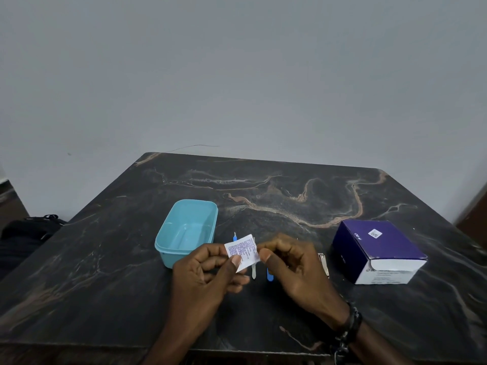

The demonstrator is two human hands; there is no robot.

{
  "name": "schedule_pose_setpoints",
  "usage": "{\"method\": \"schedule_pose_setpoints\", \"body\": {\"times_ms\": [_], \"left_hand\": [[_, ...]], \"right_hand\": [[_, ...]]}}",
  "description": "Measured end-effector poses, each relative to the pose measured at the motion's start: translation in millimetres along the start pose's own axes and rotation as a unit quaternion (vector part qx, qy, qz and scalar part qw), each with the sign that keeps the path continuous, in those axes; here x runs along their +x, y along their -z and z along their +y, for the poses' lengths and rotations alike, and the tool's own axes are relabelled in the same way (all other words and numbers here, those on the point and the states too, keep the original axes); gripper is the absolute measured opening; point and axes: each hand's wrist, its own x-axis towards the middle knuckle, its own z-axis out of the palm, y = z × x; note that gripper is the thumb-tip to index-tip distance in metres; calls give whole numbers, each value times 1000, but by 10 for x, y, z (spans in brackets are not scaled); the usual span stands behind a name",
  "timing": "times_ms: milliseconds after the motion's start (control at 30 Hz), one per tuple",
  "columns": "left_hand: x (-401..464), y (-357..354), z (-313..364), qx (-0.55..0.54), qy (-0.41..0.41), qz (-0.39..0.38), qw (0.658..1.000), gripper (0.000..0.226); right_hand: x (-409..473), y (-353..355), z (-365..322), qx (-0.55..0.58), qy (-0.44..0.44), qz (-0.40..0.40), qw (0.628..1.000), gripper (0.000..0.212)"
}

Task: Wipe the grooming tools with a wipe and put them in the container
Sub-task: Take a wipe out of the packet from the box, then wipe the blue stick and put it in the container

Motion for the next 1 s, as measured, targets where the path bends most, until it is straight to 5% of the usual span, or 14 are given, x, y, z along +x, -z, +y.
{"method": "schedule_pose_setpoints", "body": {"times_ms": [300,433,600,700,800,1000], "left_hand": [[-8,18,-33,37,-18,3,999,2],[4,31,-75,110,-50,31,992,6],[4,46,-85,134,-52,52,988,9],[5,57,-111,160,-45,66,984,12],[23,60,-161,213,-40,76,973,14],[-5,27,-128,382,-94,80,916,11]], "right_hand": [[440,568,-322,-157,-113,-64,979,21],[1045,1051,-128,-279,-221,-22,934,24],[1370,1066,187,-343,-337,-72,874,23],[1411,999,324,-382,-344,-99,852,11],[1399,961,396,-437,-342,-116,824,22],[1420,1029,353,-517,-312,-117,789,28]]}}
